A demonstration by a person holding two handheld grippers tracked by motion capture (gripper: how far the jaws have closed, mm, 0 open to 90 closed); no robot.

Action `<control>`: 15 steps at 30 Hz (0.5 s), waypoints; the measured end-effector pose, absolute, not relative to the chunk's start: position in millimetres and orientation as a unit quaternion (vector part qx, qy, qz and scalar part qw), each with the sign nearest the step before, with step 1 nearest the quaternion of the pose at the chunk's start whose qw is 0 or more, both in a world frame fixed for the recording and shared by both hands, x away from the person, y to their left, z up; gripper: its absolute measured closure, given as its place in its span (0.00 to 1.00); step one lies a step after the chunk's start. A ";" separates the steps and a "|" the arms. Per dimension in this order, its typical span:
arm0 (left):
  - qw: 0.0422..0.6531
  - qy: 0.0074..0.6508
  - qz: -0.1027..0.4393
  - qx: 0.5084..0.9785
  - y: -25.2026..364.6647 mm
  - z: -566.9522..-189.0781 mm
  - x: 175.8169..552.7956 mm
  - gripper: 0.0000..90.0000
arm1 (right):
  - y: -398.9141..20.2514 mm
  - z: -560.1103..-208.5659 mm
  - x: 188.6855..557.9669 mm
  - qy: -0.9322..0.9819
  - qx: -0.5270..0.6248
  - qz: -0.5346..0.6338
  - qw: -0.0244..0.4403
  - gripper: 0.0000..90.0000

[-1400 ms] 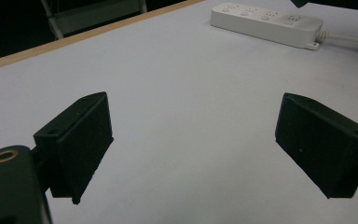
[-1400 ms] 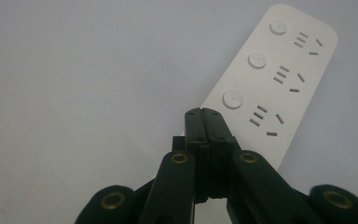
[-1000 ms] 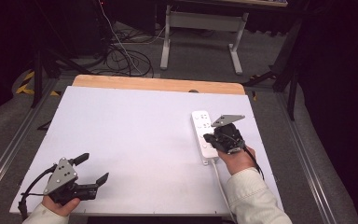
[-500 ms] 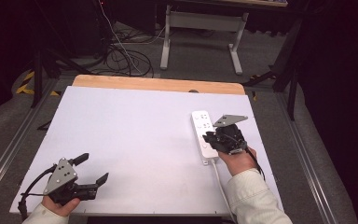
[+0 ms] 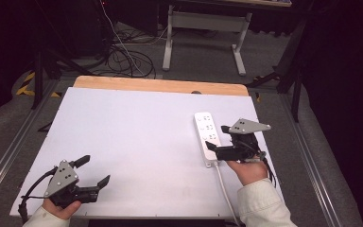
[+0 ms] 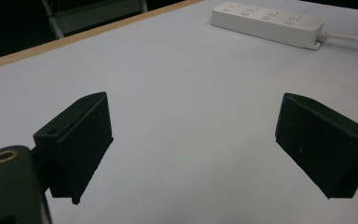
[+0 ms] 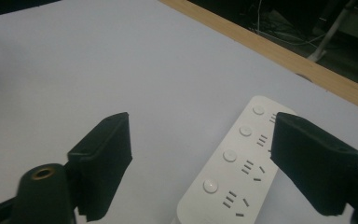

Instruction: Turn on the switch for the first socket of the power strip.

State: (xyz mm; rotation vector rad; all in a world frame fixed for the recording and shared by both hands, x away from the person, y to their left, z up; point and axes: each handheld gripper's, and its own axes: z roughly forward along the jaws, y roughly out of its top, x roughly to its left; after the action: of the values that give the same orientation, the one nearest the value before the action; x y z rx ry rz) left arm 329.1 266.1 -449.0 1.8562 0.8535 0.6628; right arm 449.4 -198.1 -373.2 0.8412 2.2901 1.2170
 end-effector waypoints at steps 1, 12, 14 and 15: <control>0.477 0.350 0.271 0.759 265.9 -449.1 329.0 0.13 | -198.9 -373.4 447.1 0.821 0.299 0.442 0.205 0.20; 0.476 0.350 0.272 0.759 265.9 -449.0 328.9 0.13 | -213.1 -381.6 431.4 0.822 0.295 0.459 0.165 0.05; 0.476 0.350 0.272 0.759 265.8 -448.9 328.8 0.13 | -217.0 -384.2 427.7 0.817 0.292 0.466 0.173 0.03; 0.476 0.349 0.273 0.759 265.8 -448.9 328.9 0.13 | -219.1 -385.6 425.7 0.815 0.291 0.470 0.175 0.03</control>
State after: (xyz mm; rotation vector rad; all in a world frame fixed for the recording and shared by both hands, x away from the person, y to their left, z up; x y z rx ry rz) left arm 328.9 265.8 -448.9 1.8559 0.8536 0.6675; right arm 425.7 -219.1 -385.6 0.8245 2.3079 1.3327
